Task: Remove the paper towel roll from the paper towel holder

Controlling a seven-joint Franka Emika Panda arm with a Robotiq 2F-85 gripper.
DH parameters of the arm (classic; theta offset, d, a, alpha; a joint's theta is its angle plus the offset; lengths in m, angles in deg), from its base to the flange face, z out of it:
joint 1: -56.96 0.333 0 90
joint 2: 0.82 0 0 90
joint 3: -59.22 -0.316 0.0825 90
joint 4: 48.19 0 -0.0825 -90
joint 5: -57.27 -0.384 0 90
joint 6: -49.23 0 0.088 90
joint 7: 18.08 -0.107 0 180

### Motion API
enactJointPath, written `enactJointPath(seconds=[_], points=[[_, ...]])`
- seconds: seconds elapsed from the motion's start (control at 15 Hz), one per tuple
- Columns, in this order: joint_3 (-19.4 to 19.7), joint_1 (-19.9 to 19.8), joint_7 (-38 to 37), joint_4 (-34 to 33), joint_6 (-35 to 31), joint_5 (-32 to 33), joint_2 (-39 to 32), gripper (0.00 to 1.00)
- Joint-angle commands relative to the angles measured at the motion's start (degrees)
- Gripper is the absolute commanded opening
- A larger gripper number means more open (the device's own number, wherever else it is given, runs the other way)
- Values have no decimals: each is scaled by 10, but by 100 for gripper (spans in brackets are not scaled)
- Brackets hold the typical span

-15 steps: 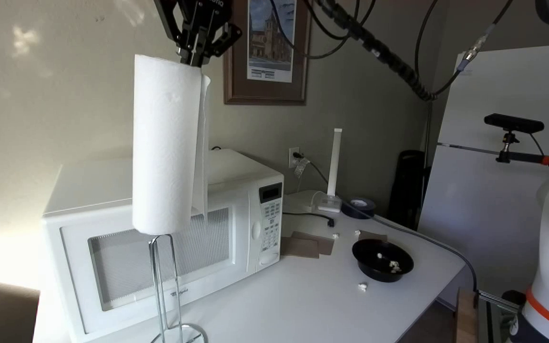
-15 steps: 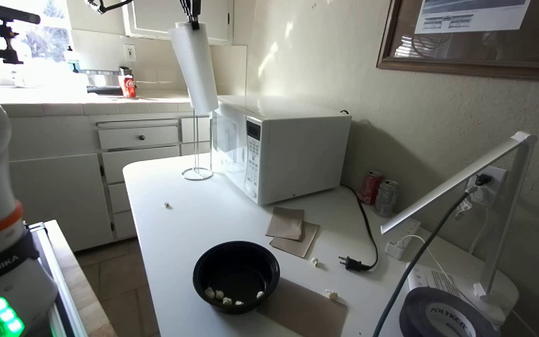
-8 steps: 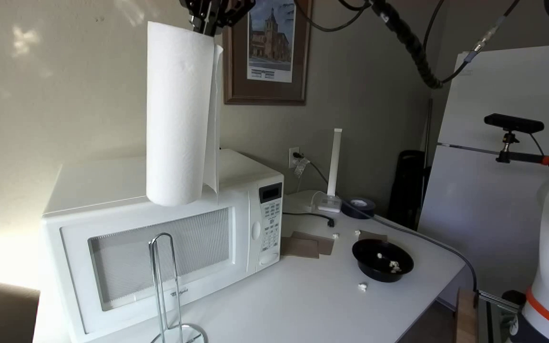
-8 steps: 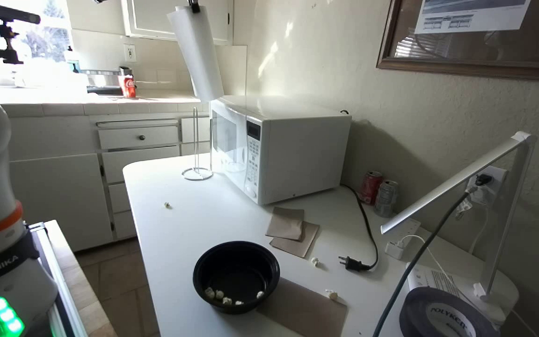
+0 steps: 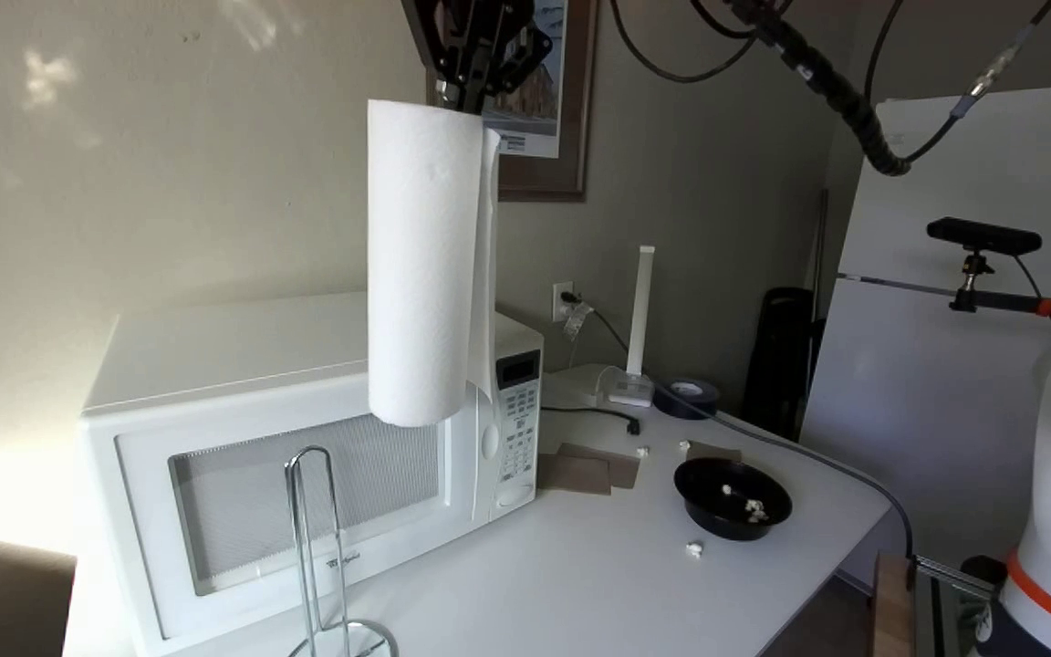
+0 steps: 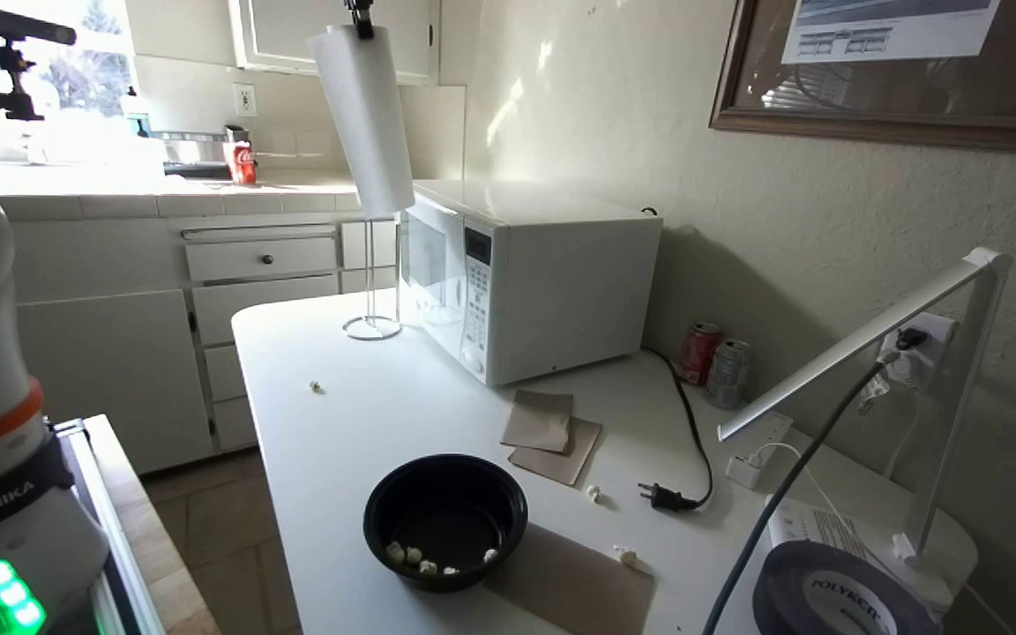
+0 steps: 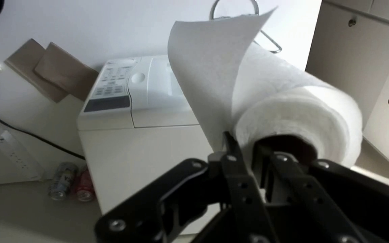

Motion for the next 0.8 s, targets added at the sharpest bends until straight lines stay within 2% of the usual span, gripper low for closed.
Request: enactJointPath(seconds=[0.0, 0.27, 0.6, 0.73], points=[[12, -17, 15, 118, -19, -59, 81, 4], [20, -28, 43, 210, -29, -102, 127, 4], [12, -43, 77, 294, -56, -85, 152, 4], [12, -48, 91, 323, -90, -81, 150, 4]])
